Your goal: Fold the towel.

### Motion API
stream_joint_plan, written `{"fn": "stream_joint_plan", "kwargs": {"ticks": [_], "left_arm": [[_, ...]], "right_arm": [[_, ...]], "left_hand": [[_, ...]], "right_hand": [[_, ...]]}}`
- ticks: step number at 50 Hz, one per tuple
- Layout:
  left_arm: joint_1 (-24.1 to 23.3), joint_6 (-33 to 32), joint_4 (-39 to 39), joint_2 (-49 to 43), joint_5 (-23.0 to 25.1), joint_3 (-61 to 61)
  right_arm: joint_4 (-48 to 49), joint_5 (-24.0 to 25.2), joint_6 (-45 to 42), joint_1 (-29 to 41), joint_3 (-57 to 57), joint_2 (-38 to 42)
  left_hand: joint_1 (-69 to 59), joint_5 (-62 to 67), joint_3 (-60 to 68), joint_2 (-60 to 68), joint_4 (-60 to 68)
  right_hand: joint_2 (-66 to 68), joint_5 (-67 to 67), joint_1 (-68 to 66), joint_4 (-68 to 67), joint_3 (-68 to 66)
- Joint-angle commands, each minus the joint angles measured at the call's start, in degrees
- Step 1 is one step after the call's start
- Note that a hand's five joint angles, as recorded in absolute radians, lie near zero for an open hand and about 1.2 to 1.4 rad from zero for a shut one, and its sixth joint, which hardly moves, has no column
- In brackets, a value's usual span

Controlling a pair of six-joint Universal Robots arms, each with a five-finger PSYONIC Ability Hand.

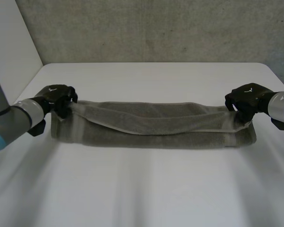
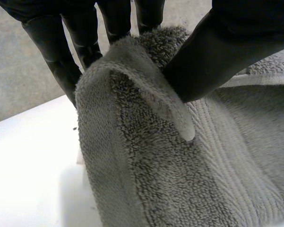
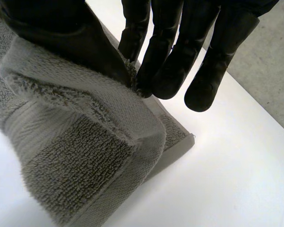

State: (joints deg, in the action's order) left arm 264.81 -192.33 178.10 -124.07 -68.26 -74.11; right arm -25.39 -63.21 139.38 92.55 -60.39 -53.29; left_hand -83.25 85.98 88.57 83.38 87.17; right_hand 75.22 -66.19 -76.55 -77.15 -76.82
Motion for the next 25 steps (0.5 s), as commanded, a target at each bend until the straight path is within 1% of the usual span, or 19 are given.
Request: {"fn": "stream_joint_plan", "kwargs": {"ticks": [1,2,4,8,9,10,11,12,13,14,15,18,20,23,24,25], "left_arm": [[-2.4,-0.1,4.3,-7.8,-5.1,6.1],[-2.7,-0.1,5.0,-9.3,-6.3,7.6],[-3.0,-0.1,5.5,-10.7,-7.2,9.1],[-3.3,-0.3,6.1,-12.9,-8.6,11.4],[-3.5,-0.5,6.1,-13.8,-8.8,12.1],[-3.9,-0.6,6.1,-14.5,-8.9,12.7],[-3.9,-0.6,6.1,-14.5,-8.9,12.7],[-4.3,-0.7,6.1,-14.9,-9.0,12.9],[-4.7,-0.8,6.3,-15.0,-9.1,12.9],[-4.7,-0.8,6.3,-15.0,-9.1,12.9],[-5.0,-0.8,6.6,-14.9,-9.3,12.9],[-5.1,-0.7,8.3,-14.0,-10.8,12.7],[-5.3,-0.7,9.0,-13.0,-11.5,12.4],[-5.3,-0.8,10.9,-7.9,-12.0,10.1],[-5.3,-0.8,10.9,-7.9,-12.0,10.1],[-4.7,-0.8,11.9,-5.6,-11.6,8.5]], "right_arm": [[5.9,-4.5,1.0,2.2,3.7,6.8],[8.0,-5.6,1.3,2.3,4.2,8.2],[9.8,-6.4,1.9,2.4,4.6,9.3],[12.9,-7.0,3.2,2.5,5.1,11.0],[14.0,-7.2,3.8,2.9,5.5,11.9],[14.7,-7.5,4.2,3.2,5.8,12.6],[14.7,-7.5,4.2,3.2,5.8,12.6],[15.1,-7.6,4.4,3.3,6.2,13.0],[15.4,-8.0,4.6,3.4,6.3,13.1],[15.4,-8.0,4.6,3.4,6.3,13.1],[15.6,-8.9,5.1,3.4,6.3,12.9],[17.3,-9.4,7.0,3.6,6.3,11.6],[18.5,-8.7,8.3,3.7,5.7,10.0],[20.1,-4.0,11.1,3.4,3.6,2.6],[20.1,-3.9,11.1,3.4,3.6,2.6],[20.1,-2.7,11.6,2.8,2.8,0.4]], "left_hand": [[4.1,-16.8,-9.4,-4.2,-8.0],[4.1,-16.8,-9.4,-4.2,-8.0],[4.1,-16.8,-9.4,-4.2,-8.0],[5.6,-18.3,-10.9,-5.7,-9.5],[9.4,-22.1,-14.7,-9.5,-13.3],[18.9,-31.7,-24.3,-19.1,-22.9],[19.0,-31.8,-24.4,-19.2,-23.0],[35.2,-47.9,-40.5,-35.3,-39.1],[56.2,-68.9,-61.5,-56.3,-60.1],[56.4,-69.1,-61.7,-56.5,-60.3],[73.3,-86.0,-78.6,-73.4,-77.2],[73.0,-85.8,-78.4,-73.2,-77.0],[73.0,-85.8,-78.4,-73.2,-77.0],[73.2,-85.9,-78.5,-73.3,-77.1],[73.2,-85.9,-78.5,-73.3,-77.1],[73.0,-85.8,-78.4,-73.2,-77.0]], "right_hand": [[4.8,-3.8,-3.5,-2.9,-3.2],[4.8,-3.8,-3.5,-2.9,-3.2],[4.8,-3.8,-3.5,-2.9,-3.2],[4.8,-3.8,-3.5,-2.9,-3.2],[4.8,-3.8,-3.5,-2.9,-3.2],[-0.2,1.1,1.5,2.1,1.8],[-0.2,1.2,1.5,2.1,1.8],[-28.7,29.7,30.0,30.6,30.3],[-54.6,55.6,55.9,56.5,56.2],[-54.9,55.8,56.2,56.8,56.5],[-65.2,66.2,66.5,67.1,66.8],[-65.2,66.2,66.5,67.1,66.8],[-65.2,66.2,66.5,67.1,66.8],[-65.2,66.2,66.5,67.1,66.8],[-65.2,66.2,66.5,67.1,66.8],[-65.2,66.2,66.5,67.1,66.8]]}}
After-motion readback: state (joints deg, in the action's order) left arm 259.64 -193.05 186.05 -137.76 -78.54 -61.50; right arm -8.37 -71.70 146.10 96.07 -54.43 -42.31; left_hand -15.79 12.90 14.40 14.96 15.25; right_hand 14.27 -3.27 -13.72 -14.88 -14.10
